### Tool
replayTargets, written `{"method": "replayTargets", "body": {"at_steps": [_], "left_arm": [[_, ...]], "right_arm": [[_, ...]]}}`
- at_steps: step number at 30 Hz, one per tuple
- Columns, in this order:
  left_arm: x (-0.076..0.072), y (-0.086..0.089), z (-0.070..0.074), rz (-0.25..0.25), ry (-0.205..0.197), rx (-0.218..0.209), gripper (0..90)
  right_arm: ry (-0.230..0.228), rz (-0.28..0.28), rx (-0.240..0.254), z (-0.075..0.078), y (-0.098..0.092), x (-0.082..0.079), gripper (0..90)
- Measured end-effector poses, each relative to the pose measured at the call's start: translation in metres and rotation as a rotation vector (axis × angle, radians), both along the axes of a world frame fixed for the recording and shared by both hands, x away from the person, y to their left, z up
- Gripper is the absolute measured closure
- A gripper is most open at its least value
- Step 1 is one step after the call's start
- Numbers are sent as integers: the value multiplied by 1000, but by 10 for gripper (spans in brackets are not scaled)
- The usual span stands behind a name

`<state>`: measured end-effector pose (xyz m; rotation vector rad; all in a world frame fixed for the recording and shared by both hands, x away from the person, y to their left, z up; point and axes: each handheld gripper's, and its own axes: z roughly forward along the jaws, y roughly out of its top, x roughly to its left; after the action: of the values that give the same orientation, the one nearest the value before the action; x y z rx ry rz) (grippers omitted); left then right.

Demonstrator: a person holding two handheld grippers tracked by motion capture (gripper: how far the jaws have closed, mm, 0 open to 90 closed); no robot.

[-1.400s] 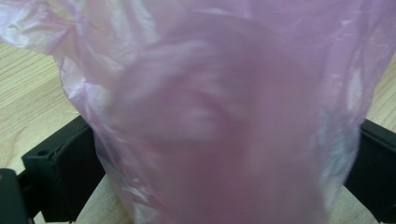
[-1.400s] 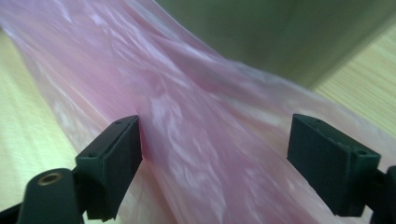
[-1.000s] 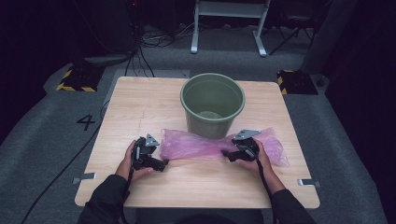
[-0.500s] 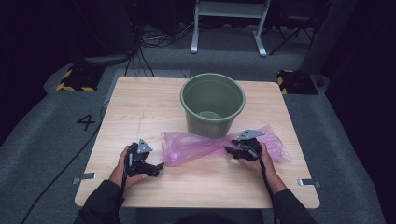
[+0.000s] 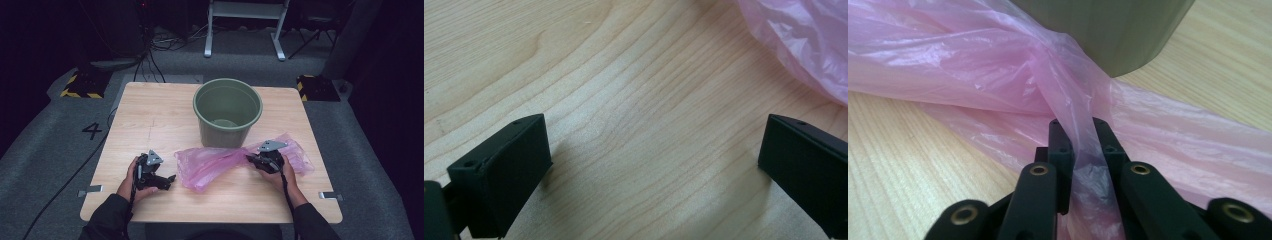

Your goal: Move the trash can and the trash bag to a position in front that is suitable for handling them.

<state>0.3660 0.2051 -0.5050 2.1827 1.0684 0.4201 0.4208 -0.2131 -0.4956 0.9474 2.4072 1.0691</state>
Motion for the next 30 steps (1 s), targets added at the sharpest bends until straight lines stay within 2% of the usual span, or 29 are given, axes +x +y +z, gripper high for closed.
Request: {"method": "replayTargets", "body": {"at_steps": [9,13,16,18,30], "left_arm": [[1,-1,0,1,-1,-2,3],[1,0,0,-3,0,-1,3],[3,0,0,-17,1,-2,0],[3,0,0,-19,1,-2,1],[2,1,0,-14,-1,-3,4]], "right_arm": [[-49,-18,26,11,-14,-12,859],[-67,-39,53,13,-24,-14,863],[-97,-42,86,17,-32,-17,870],[-101,-40,88,18,-32,-17,870],[-195,-17,126,33,-34,-26,876]]}}
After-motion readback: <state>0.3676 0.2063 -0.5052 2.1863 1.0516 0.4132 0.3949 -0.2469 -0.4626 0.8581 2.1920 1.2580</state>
